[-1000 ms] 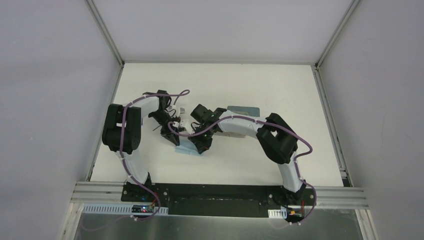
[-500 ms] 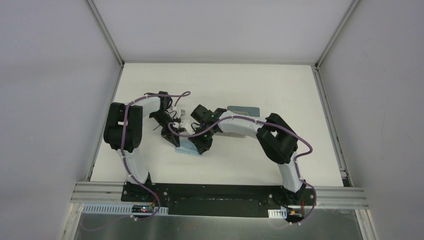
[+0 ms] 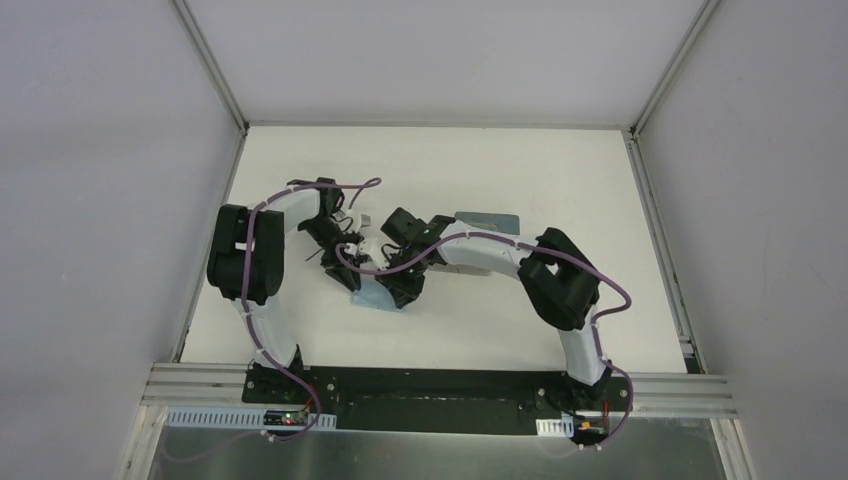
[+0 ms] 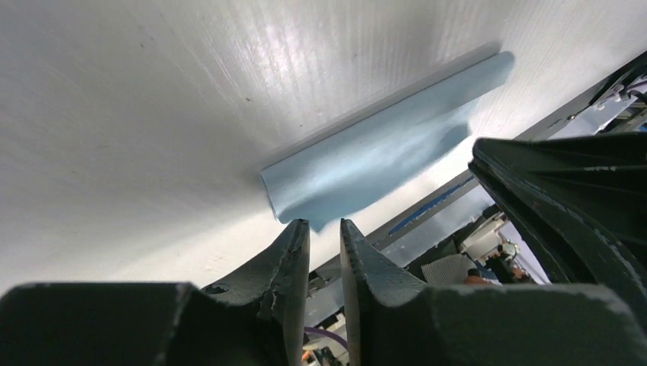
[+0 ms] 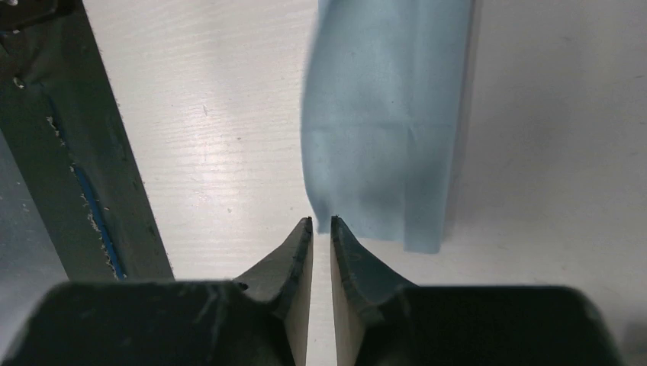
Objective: Organize the sunglasses
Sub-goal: Fold the glasses cleaning cloth at the center of the board, then pick up the glasses cleaning cloth from the center of the board.
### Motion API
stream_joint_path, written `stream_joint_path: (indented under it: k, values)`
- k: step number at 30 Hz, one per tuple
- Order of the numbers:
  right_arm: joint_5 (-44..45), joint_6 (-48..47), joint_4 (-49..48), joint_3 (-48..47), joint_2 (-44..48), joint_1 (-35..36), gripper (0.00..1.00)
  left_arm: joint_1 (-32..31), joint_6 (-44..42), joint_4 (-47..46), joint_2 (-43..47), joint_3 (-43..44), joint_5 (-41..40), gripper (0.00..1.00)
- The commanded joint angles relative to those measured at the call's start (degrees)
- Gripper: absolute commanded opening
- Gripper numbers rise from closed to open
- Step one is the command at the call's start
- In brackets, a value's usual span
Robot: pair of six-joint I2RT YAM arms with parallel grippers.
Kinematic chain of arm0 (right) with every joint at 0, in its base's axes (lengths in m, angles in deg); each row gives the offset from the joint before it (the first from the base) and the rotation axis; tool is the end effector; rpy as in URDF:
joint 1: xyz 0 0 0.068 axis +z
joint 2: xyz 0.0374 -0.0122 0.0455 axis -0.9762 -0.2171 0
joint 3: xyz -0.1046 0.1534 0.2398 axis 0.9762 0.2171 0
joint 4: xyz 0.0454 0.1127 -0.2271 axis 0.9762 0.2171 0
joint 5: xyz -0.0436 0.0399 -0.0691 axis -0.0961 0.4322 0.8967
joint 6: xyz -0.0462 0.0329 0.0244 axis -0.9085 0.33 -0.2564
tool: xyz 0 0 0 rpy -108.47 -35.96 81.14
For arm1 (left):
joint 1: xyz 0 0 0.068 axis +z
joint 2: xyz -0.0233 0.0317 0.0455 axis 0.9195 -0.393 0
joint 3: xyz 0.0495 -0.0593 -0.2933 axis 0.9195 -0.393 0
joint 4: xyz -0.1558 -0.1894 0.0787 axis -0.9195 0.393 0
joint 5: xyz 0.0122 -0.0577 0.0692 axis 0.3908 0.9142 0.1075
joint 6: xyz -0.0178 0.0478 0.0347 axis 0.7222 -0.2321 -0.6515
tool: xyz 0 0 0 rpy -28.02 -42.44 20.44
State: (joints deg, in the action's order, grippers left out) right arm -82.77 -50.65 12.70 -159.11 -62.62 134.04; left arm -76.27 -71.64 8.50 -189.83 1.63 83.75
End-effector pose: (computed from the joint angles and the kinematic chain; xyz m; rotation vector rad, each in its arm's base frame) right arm 0.2186 0.3711 0.1950 -1.8635 2.1571 0.8365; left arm 0.2975 -0.0762 0.1747 -0.5733 -2.8070 0.9099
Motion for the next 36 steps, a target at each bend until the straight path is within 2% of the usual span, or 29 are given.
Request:
stream_joint_path:
  k: [1,8,12,15,24,36]
  values:
    - [-0.72,-0.09,-0.92,-1.59,7.68,-1.95,0.17,0.19,-2.37,2.30,2.88,5.23,-0.50,0.25]
    - [-0.17,-0.50,-1.95,0.30,8.08,-5.95,0.19,1.96,-3.29,1.83,0.32,10.11,-1.13,0.34]
    - [0.81,-0.76,-1.76,-1.06,5.27,-6.90,0.25,2.11,-7.74,-2.59,-0.86,10.78,-0.50,0.37]
    - [-0.83,-0.52,-1.54,-1.23,2.80,-6.92,0.26,2.06,-10.09,-3.61,-1.95,11.92,1.59,0.39]
    - [-1.22,-0.40,-1.71,-2.39,-1.69,-6.56,0.28,2.11,-10.34,-2.29,-3.21,11.32,4.07,0.39]
    - [-4.98,-0.55,-0.81,-3.24,-3.82,-6.48,0.25,2.20,-9.58,-3.96,-2.84,8.97,4.04,0.39]
